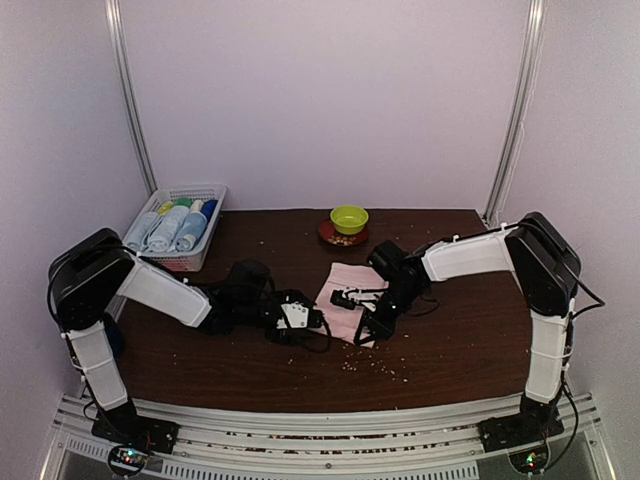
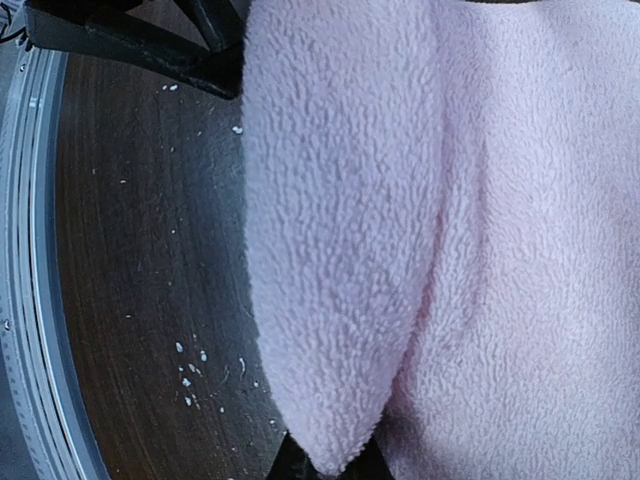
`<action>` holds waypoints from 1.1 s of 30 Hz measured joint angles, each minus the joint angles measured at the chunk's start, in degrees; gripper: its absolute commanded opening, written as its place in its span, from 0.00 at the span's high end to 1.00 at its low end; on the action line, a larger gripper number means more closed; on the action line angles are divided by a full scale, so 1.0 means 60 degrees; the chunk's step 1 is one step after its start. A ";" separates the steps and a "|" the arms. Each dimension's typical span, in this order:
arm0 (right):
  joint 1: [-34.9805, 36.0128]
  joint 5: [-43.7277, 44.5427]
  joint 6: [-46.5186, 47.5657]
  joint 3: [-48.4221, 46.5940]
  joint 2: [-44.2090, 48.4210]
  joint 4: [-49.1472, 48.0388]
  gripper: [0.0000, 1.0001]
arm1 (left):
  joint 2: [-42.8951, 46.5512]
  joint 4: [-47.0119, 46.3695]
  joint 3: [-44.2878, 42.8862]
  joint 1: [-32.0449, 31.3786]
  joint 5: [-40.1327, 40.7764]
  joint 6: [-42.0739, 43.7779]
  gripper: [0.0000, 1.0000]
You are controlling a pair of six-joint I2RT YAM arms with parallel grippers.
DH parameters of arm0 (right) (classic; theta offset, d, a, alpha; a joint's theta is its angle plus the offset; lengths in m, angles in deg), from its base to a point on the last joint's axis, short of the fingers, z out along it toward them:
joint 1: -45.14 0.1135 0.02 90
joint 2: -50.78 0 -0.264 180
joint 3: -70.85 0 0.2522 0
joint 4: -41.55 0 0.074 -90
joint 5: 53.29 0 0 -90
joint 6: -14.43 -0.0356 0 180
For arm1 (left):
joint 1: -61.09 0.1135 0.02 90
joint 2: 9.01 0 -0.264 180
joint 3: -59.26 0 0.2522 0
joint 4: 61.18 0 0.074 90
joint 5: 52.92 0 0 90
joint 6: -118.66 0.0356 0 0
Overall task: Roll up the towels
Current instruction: Roll the towel at the center of the board.
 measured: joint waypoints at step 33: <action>-0.0004 -0.0062 0.0004 0.0004 -0.0007 -0.0007 1.00 | -0.1038 0.1687 -0.1384 -0.0510 0.1209 0.0601 0.85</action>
